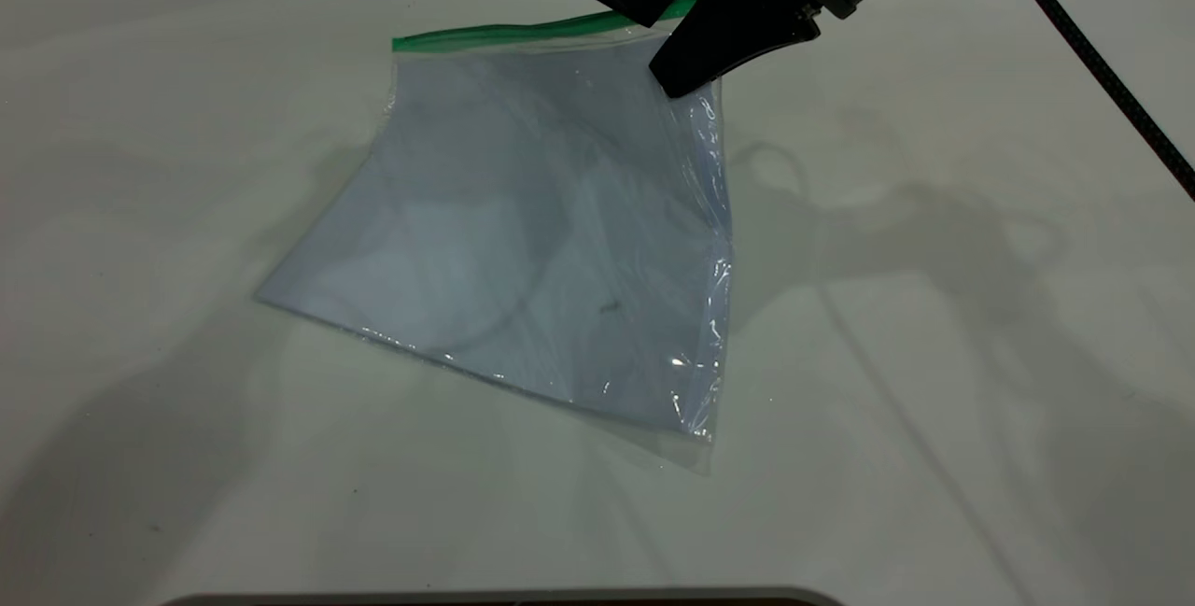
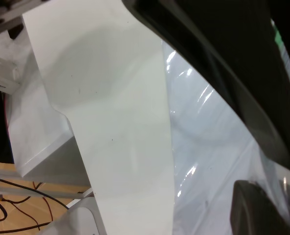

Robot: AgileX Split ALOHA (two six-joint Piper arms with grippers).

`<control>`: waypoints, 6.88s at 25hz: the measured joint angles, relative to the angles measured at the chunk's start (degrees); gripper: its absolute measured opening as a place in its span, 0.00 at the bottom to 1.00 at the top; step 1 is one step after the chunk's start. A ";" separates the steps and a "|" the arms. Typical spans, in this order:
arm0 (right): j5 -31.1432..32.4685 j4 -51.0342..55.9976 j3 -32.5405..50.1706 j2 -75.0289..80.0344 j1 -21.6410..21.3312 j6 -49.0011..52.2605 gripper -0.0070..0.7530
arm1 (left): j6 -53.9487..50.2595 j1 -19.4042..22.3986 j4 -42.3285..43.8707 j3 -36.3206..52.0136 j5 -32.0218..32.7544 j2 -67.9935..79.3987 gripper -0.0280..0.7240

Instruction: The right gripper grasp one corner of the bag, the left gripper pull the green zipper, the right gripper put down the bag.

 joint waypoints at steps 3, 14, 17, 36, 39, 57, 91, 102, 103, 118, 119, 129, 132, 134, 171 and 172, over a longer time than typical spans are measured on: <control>0.00 0.00 0.00 0.00 0.00 0.00 0.05 | -0.23 0.00 0.40 0.00 0.00 0.00 0.36; 0.00 0.00 0.00 0.00 0.00 0.00 0.05 | -0.40 0.00 0.41 0.00 -0.17 0.00 0.24; -0.10 0.00 0.00 0.00 0.00 0.00 0.06 | -0.40 0.00 0.46 0.00 -0.17 0.00 0.14; -0.97 0.17 0.00 -1.01 0.00 -1.50 0.06 | 0.45 0.30 2.96 -0.06 -1.53 0.00 0.11; -1.17 0.35 0.00 -1.07 0.00 -1.56 0.06 | 0.45 0.76 2.96 -0.06 -1.53 0.00 0.11; -2.77 3.09 -0.15 -1.12 0.34 -1.99 0.06 | 0.61 4.76 6.15 -0.06 -1.62 0.00 0.12; -0.06 7.70 -0.15 -1.12 -3.12 -4.16 0.05 | 1.33 9.24 19.48 -0.06 -11.50 0.51 0.14; 0.34 9.20 -0.15 -1.12 -3.35 -4.98 0.05 | 1.33 14.23 20.54 -0.06 -12.08 2.37 0.14; 0.34 9.20 -0.15 -1.12 -3.35 -4.98 0.05 | 1.33 14.74 20.54 -0.06 -12.13 2.61 0.14; 0.51 9.14 -0.15 -1.19 -3.38 -5.18 0.05 | 0.97 19.79 22.26 -0.06 -12.67 3.42 0.14; 0.51 9.14 -0.15 -1.19 -3.38 -5.18 0.05 | 0.91 20.01 22.66 -0.06 -12.80 3.42 0.14; 0.51 9.11 -0.15 -1.19 -3.38 -5.24 0.05 | -1.47 20.56 26.75 -0.06 -13.53 3.42 0.15; 0.51 9.04 -0.15 -1.19 -3.38 -5.35 0.05 | -2.60 20.56 26.71 -0.06 -13.73 3.42 0.16; 0.18 8.97 -0.15 -1.20 -3.38 -5.35 0.05 | -2.91 20.56 25.48 -0.06 -14.30 3.36 0.18; 16.42 -32.56 0.34 -33.61 -5.30 53.89 0.61 | -47.49 21.48 24.90 -0.06 5.78 -52.59 0.64; 16.86 -33.87 0.92 -36.60 -5.30 55.65 0.59 | -51.21 21.48 27.93 0.18 5.78 -53.96 0.64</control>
